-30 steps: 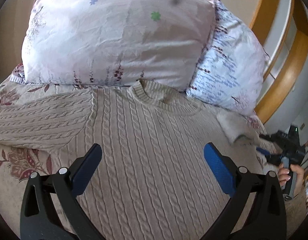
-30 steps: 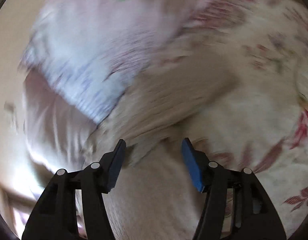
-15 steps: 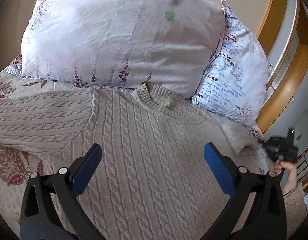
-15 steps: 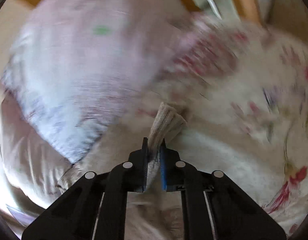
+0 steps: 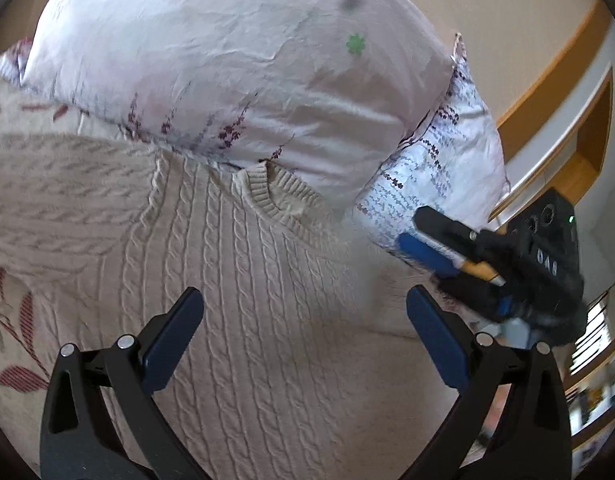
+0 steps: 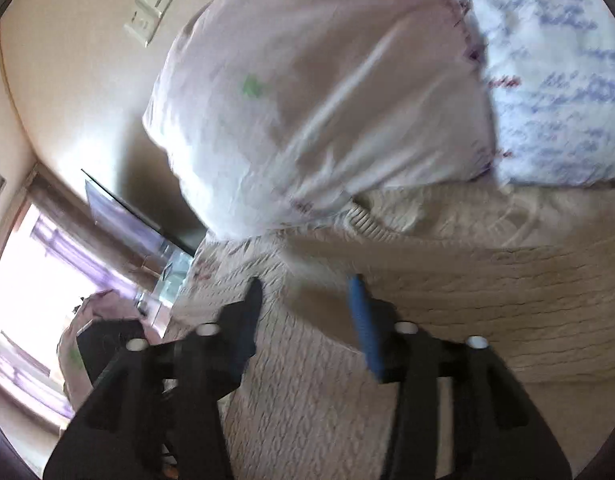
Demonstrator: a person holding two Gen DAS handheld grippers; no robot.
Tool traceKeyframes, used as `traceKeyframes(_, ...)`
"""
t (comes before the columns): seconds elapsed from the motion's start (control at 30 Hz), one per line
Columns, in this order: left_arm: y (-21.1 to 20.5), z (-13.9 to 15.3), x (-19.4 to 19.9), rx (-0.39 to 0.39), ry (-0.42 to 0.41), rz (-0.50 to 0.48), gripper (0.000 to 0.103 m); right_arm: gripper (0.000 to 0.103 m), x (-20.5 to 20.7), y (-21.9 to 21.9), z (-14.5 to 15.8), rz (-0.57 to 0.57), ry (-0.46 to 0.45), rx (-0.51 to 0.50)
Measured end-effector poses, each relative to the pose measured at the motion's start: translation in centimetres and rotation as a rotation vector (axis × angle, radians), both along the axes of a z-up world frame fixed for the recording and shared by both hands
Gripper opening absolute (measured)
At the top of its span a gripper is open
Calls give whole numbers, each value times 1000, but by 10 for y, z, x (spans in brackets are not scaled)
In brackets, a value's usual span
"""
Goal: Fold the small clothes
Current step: 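Carry the sleeve across the sweater body with the right gripper, then open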
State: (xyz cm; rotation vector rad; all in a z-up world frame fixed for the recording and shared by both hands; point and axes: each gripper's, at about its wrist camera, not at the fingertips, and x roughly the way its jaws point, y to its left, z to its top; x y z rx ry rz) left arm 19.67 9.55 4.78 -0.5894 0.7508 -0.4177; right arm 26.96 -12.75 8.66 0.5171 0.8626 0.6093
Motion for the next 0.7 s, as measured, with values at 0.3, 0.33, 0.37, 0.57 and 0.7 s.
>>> traceKeyframes(0.3,-13,-19,26,-40,169,-35,81,58,-64,-158,-12,-455,53,36)
traceKeyframes(0.33,-16,-24,31,-63,205,-36,78,55,-70,-173,-18,-501,85,54)
traceKeyframes(0.37,-18,-28,34,-74,225,-33,76,52,-78,-189,-26,-545,121,73)
traceKeyframes(0.57,-31,-45,48,-38,312,51,71,47,-93,-229,-78,-643,296,143)
traceKeyframes(0.7,-31,-45,56,-20,301,102,63,41,-86,-229,-92,-658,325,153)
